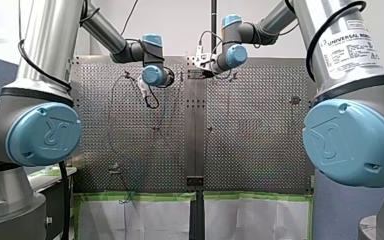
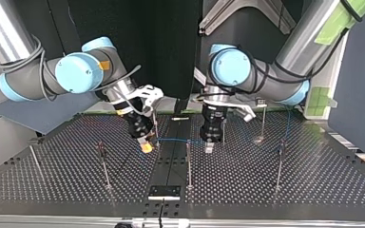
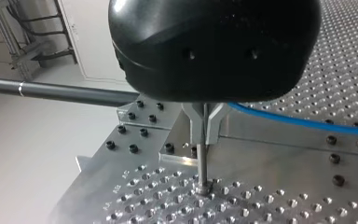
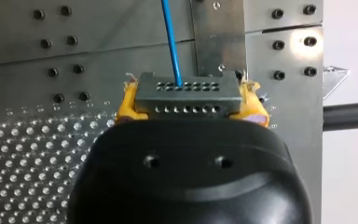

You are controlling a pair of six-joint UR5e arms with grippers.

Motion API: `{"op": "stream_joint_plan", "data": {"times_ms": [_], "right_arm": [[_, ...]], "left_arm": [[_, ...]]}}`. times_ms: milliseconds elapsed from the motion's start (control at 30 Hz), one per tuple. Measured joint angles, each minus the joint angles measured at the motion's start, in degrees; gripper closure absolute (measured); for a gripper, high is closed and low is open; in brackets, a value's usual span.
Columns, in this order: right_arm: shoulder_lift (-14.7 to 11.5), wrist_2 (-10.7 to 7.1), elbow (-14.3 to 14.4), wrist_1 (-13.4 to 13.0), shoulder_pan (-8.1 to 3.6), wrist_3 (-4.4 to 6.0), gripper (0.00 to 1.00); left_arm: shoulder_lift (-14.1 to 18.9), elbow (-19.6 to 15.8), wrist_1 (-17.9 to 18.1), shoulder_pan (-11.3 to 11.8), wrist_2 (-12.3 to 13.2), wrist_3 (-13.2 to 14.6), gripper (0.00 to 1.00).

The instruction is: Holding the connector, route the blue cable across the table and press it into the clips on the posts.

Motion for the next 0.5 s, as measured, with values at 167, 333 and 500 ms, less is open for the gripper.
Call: {"op": "stream_joint_plan", "data": {"times_ms": [167,333,500], "right_arm": [[0.1,0.01,0.0,-0.2,-0.11,0.03,1.0],[0.4,-0.04,0.0,-0.4,-0.14,0.04,1.0],[0.8,-0.11,-0.1,-0.6,-0.19,0.16,1.0]], "left_arm": [[0.0,0.0,1.2,0.8,1.3,-0.1,1.0],[-0.1,0.2,2.2,1.4,3.6,-0.5,1.0],[-1.0,1.2,2.3,2.1,5.3,-1.3,1.0]]}}
